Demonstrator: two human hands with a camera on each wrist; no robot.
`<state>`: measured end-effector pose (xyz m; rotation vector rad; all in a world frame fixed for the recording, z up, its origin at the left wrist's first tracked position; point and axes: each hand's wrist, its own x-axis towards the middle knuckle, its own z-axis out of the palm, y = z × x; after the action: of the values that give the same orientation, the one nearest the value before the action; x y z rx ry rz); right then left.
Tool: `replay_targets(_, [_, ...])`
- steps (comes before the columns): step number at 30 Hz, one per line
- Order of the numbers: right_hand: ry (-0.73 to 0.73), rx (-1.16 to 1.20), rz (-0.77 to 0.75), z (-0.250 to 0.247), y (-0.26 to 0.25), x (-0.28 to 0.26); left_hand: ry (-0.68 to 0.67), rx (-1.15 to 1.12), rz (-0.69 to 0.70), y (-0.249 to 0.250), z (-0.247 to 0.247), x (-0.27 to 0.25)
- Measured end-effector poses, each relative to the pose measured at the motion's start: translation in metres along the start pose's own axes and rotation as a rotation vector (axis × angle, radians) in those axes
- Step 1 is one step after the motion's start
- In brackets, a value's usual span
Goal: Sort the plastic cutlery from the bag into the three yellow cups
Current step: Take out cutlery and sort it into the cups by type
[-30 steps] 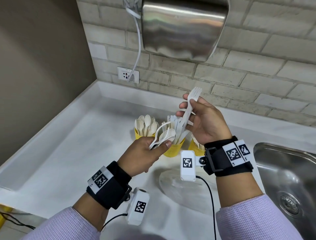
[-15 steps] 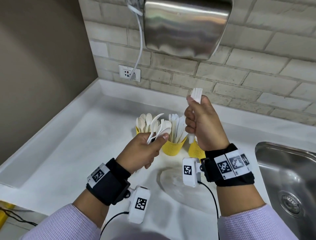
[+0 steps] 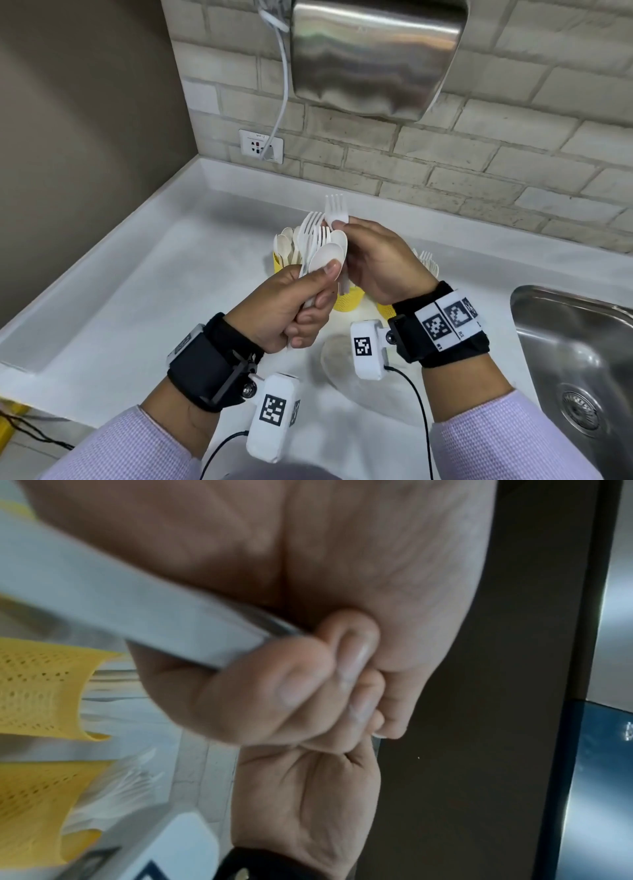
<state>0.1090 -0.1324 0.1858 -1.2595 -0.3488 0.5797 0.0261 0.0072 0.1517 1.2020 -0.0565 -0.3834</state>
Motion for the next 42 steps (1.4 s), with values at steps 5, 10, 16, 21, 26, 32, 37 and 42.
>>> replay_targets(5, [-0.038,0.064,0.003,0.0,0.002,0.002,-0.056,0.021,-0.004,-0.002,-0.001,-0.002])
replay_targets(10, [-0.064,-0.03,-0.095,0.0,-0.002,0.0,-0.105,0.064,-0.005,-0.002,-0.001,-0.003])
replay_targets(16, [0.03,0.015,-0.277,0.006,0.0,0.001,-0.032,0.112,-0.026,-0.002,0.001,0.001])
replay_targets(21, [0.183,0.177,-0.265,0.008,-0.002,0.004,-0.014,0.139,-0.053,-0.004,0.002,0.003])
replay_targets(26, [-0.002,0.18,0.04,0.006,-0.009,-0.003,-0.064,0.139,-0.057,-0.001,0.003,0.001])
replay_targets(32, [-0.105,0.078,0.003,0.01,-0.009,-0.005,-0.07,0.16,-0.069,0.0,0.006,0.001])
replay_targets(37, [-0.09,0.133,-0.107,0.009,-0.008,0.001,-0.034,0.185,-0.076,0.0,0.003,0.002])
replay_targets(42, [-0.011,0.348,-0.278,-0.002,-0.021,0.008,0.006,0.231,-0.095,-0.003,0.001,0.003])
